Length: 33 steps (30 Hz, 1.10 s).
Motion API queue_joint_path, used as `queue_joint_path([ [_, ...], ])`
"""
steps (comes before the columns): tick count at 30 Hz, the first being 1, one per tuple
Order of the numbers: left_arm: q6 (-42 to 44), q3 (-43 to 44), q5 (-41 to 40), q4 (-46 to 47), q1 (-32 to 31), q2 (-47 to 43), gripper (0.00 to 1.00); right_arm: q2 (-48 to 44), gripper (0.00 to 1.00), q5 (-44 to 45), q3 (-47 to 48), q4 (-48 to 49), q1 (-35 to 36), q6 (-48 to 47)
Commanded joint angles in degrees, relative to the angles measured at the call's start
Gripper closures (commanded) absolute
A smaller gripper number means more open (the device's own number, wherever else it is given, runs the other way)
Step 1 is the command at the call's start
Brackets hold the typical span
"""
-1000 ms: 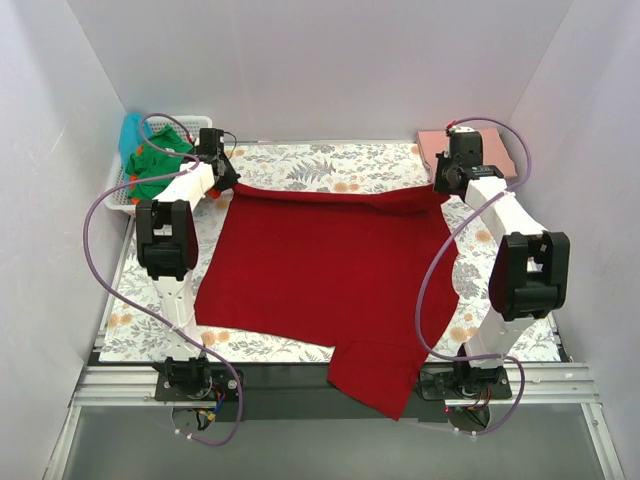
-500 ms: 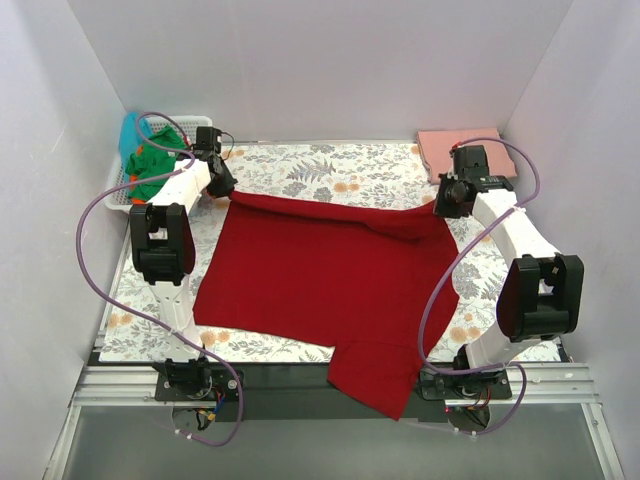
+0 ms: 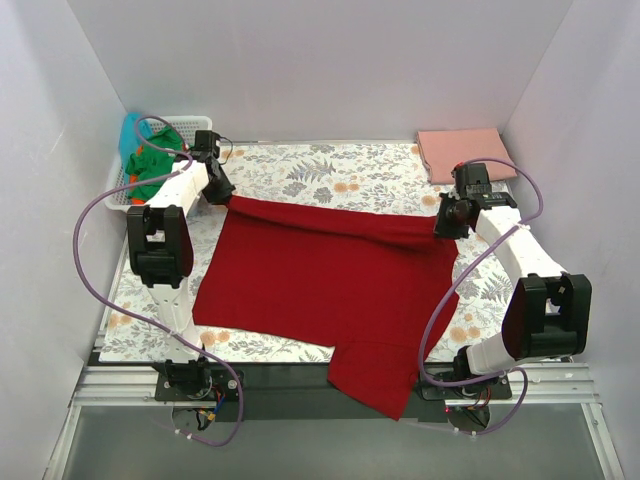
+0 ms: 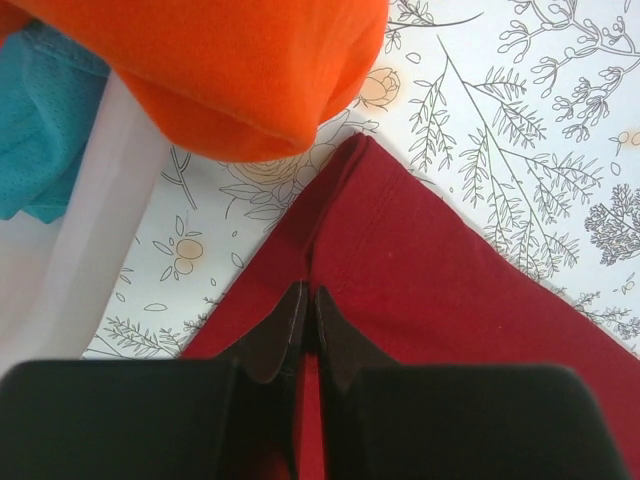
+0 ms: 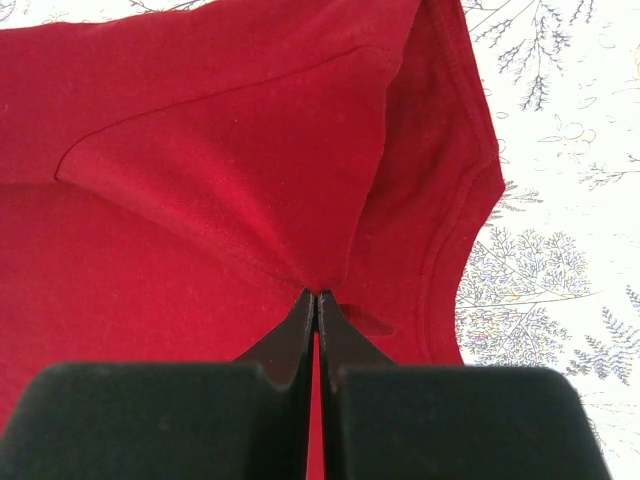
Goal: Fold and stack the t-shirts
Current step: Fold the tshirt
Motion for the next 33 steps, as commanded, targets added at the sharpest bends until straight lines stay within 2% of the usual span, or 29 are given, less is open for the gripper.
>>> queue_joint_path([
  [1,0.7,2.8,-1.0,-1.9,0.6,-5.4,1.00,-1.8,0.99,-0.9,1.9,-0.6,-0.3,1.0],
  [7,0.6,0.9,-1.7,-2.5,0.7,-6.3,1.00,-3.9,0.99,-3.5,-1.1,-1.0,-0.3,1.6],
  [20,-2.7,-13.8,-2.1,2.5,0.7,-7.9,1.00,-4.2,0.99,-2.2,-14.7,2.9,-0.4,1.7],
  [26,-3.4,-17.8,-2.0,3.8,0.7,-11.5,1.00,-3.9,0.92,-2.0,-14.1,4.0,-0.9,1.4],
  [28,-3.3,-18.2,-2.7,4.1,0.7,-12.2,1.00,-4.5,0.99,-2.7,-13.6,4.4,-1.7,1.6],
  [33,-2.5,-14.8,-4.1,3.4,0.9,-12.1,1.00,-6.9,0.99,-3.4,-12.1,4.1,-2.1,2.0],
])
